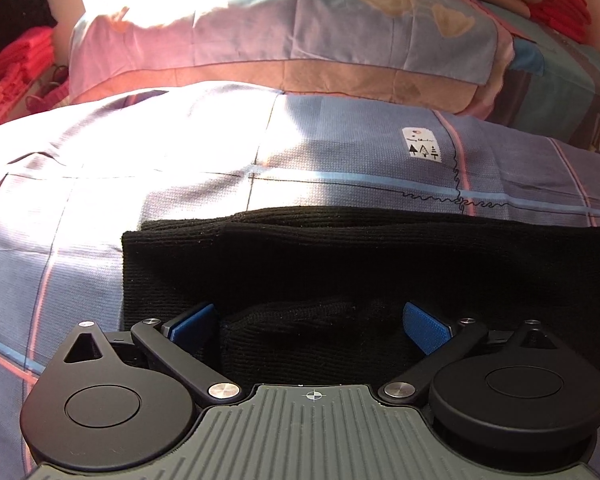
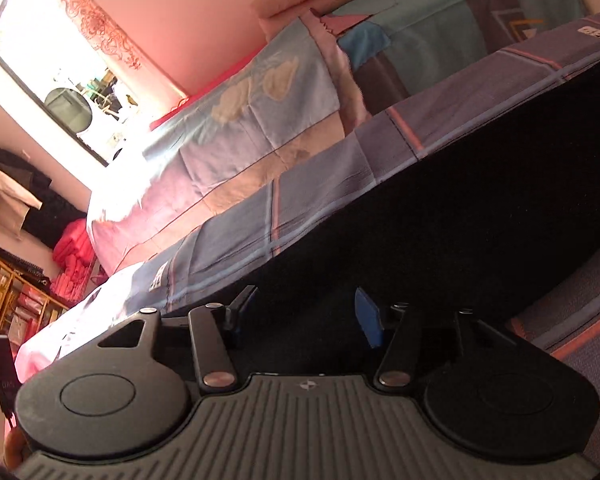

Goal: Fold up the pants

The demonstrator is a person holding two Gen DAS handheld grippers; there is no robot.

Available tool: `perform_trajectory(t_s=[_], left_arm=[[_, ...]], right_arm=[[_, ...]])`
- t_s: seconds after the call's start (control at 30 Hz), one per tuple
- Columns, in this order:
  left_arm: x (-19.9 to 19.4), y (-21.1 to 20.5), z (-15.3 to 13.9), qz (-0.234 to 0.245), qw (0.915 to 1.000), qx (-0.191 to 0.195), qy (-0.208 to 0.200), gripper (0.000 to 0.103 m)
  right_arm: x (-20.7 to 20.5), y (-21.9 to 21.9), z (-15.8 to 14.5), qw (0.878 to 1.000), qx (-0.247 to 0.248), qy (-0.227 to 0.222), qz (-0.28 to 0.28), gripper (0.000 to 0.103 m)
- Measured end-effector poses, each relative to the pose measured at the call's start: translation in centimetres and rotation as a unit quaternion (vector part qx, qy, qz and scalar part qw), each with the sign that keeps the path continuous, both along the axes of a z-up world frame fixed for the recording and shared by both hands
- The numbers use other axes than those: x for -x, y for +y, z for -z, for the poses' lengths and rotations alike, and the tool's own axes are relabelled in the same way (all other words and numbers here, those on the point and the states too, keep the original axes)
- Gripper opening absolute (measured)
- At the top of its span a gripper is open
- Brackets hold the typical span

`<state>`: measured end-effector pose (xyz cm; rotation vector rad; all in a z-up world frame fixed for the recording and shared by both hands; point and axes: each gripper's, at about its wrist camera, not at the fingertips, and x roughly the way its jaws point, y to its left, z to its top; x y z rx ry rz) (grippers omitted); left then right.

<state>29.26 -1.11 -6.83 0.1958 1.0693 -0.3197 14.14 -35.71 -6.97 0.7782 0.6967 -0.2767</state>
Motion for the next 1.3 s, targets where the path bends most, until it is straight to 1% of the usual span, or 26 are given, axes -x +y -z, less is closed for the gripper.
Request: perform_trajectory(t_s=[0.03, 0.1, 0.13, 0.17, 0.2, 0.23, 0.27, 0.3, 0.33, 0.4, 0.47, 0.53, 0.6, 0.63, 0.67, 0.73, 0.77, 0.8, 0.83, 0.93, 0.97, 1.03, 1.07, 1.1, 1.23, 1.3], left_arm=[[0.1, 0.1, -0.4, -0.002, 1.0000, 0.004, 0.000, 0.103], [0.6, 0.5, -1.2, -0.009, 0.9998, 0.017, 0.000, 0.103], [0.9, 0.8, -1.7, -0.013, 0.9996, 0.025, -0.001, 0.103], [1.3, 0.9, -2.0, -0.014, 0.9994, 0.031, -0.003, 0.103], [1.8, 0.9, -2.5, -0.012, 0.9992, 0.038, -0.004, 0.103], [2.2, 0.7, -2.7, -0.009, 0.9992, 0.040, -0.006, 0.103], [2.7, 0.3, -2.8, -0.004, 0.9992, 0.038, -0.007, 0.103], [3.1, -0.2, -2.9, 0.000, 0.9993, 0.036, -0.008, 0.103], [3.3, -0.7, -2.9, 0.005, 0.9993, 0.035, -0.009, 0.103], [3.8, -2.1, -2.6, 0.014, 0.9993, 0.035, -0.008, 0.103], [3.9, -3.6, -1.8, 0.023, 0.9991, 0.035, 0.003, 0.103], [3.8, -4.7, -0.7, 0.028, 0.9992, 0.026, 0.011, 0.103], [3.3, -5.4, 1.1, 0.018, 0.9995, -0.013, 0.024, 0.103], [3.2, -5.4, 1.6, 0.016, 0.9994, -0.020, 0.024, 0.103], [3.3, -5.3, 1.7, 0.015, 0.9995, -0.020, 0.019, 0.103], [3.4, -5.4, 1.7, 0.014, 0.9994, -0.026, 0.018, 0.103], [3.4, -5.5, 1.7, 0.013, 0.9993, -0.029, 0.018, 0.103], [3.4, -5.5, 1.7, 0.012, 0.9993, -0.031, 0.018, 0.103], [3.4, -5.6, 1.8, 0.010, 0.9992, -0.033, 0.018, 0.103], [3.4, -5.8, 1.8, 0.006, 0.9991, -0.037, 0.019, 0.103], [3.3, -5.9, 1.9, 0.005, 0.9991, -0.039, 0.019, 0.103], [3.2, -5.8, 1.9, 0.003, 0.9991, -0.039, 0.019, 0.103], [3.2, -5.8, 1.9, 0.003, 0.9991, -0.038, 0.019, 0.103], [3.3, -5.8, 1.9, 0.004, 0.9991, -0.038, 0.018, 0.103], [3.4, -5.9, 1.9, 0.005, 0.9990, -0.042, 0.014, 0.103], [3.2, -6.1, 2.0, 0.004, 0.9987, -0.048, 0.016, 0.103]], right_arm=[[0.2, -0.3, 0.3, 1.000, 0.008, 0.002, 0.007, 0.058], [1.3, -2.5, 0.9, 0.998, 0.000, -0.003, 0.058, 0.055], [2.2, -4.1, 1.0, 0.996, -0.020, -0.018, 0.086, 0.050], [2.9, -5.5, 1.1, 0.993, -0.038, -0.030, 0.112, 0.040], [3.9, -6.9, 0.7, 0.987, -0.027, -0.027, 0.154, 0.050], [4.7, -7.8, 0.2, 0.981, -0.002, -0.020, 0.191, 0.056], [5.6, -8.4, -0.3, 0.977, 0.012, -0.019, 0.213, 0.064], [6.2, -8.8, -0.5, 0.976, 0.010, -0.027, 0.216, 0.065], [6.6, -8.9, -0.6, 0.980, 0.003, -0.039, 0.198, 0.065], [6.5, -8.1, -0.3, 0.989, -0.005, -0.041, 0.145, 0.066], [5.8, -7.3, 1.2, 0.995, -0.026, -0.031, 0.090, 0.067], [6.1, -8.0, 1.7, 0.996, -0.005, -0.039, 0.081, 0.060], [7.3, -10.6, 1.9, 0.990, -0.011, -0.042, 0.134, 0.037], [8.9, -12.3, 1.6, 0.983, -0.026, -0.047, 0.177, 0.034], [10.1, -13.6, 1.1, 0.976, -0.025, -0.047, 0.209, 0.034], [12.3, -14.9, -0.4, 0.966, 0.011, -0.032, 0.257, 0.050], [13.3, -15.2, -0.8, 0.963, 0.019, -0.018, 0.269, 0.065], [14.0, -15.3, -1.0, 0.963, 0.017, -0.007, 0.269, 0.066], [14.8, -15.5, -0.7, 0.965, 0.000, 0.003, 0.263, 0.066], [16.1, -16.2, 1.5, 0.967, -0.079, 0.000, 0.243, 0.069], [16.0, -16.5, 2.2, 0.967, -0.084, -0.003, 0.242, 0.070], [15.5, -17.1, 2.6, 0.968, -0.069, -0.029, 0.241, 0.072], [15.1, -17.6, 2.8, 0.967, -0.070, -0.042, 0.242, 0.074], [14.8, -18.0, 2.9, 0.966, -0.074, -0.065, 0.238, 0.082], [13.0, -19.7, 3.3, 0.967, -0.050, -0.088, 0.233, 0.080], [12.7, -20.4, 3.5, 0.962, -0.049, -0.103, 0.248, 0.082]])
